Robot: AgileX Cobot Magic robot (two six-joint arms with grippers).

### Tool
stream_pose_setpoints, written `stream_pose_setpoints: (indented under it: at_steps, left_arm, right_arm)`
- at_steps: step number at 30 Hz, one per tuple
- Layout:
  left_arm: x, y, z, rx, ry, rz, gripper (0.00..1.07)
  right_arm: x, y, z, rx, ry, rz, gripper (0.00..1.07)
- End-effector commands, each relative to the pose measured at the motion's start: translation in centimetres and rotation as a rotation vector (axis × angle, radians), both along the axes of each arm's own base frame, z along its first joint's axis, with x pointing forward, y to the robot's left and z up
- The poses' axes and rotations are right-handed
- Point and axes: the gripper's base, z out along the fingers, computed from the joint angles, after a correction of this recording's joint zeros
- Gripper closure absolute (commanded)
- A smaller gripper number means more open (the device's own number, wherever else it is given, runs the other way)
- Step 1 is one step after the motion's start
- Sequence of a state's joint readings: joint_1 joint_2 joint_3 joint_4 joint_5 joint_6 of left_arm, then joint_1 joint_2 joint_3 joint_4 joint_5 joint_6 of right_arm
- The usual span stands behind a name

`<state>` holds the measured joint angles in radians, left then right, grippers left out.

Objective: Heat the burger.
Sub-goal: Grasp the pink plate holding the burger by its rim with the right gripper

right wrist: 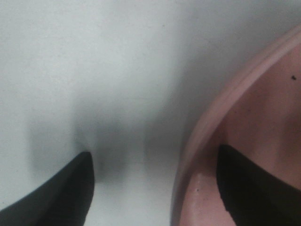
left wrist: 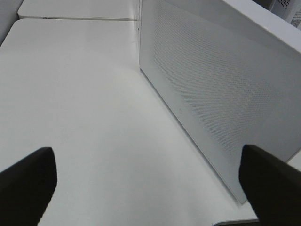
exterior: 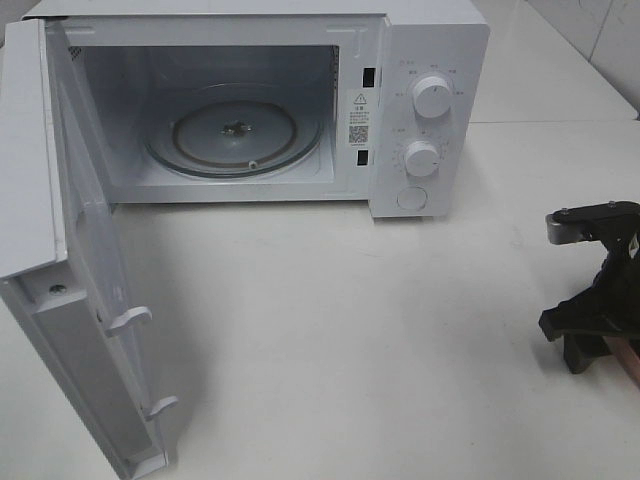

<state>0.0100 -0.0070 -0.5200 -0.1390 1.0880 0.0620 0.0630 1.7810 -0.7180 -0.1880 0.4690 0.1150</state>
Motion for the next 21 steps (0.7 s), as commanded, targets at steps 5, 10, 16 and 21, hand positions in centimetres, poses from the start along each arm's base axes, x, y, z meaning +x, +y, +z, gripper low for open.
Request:
stream_pose_setpoints:
  at_steps: [5,10,16,21]
  left_arm:
    - [-0.16,0.02,0.05,-0.006,-0.027,-0.001,0.09]
    - [-0.16,0.02,0.05,-0.006,-0.027,-0.001,0.09]
    - [-0.16,0.02,0.05,-0.006,-0.027,-0.001,0.09]
    - [-0.16,0.02,0.05,-0.006,-0.027,-0.001,0.09]
  right_arm:
    - [-0.04,-0.57,-0.17,-0.053,0.006,-0.047,0.81]
    - [-0.13,-0.6,-0.17,-0.058,0.017,-0.037,1.07]
    - [-0.23,-0.55,-0.14,-0.06,0.028,-0.029,1.07]
    - [-0.38,-0.66,0.51,-0.07,0.022,-0.047,1.07]
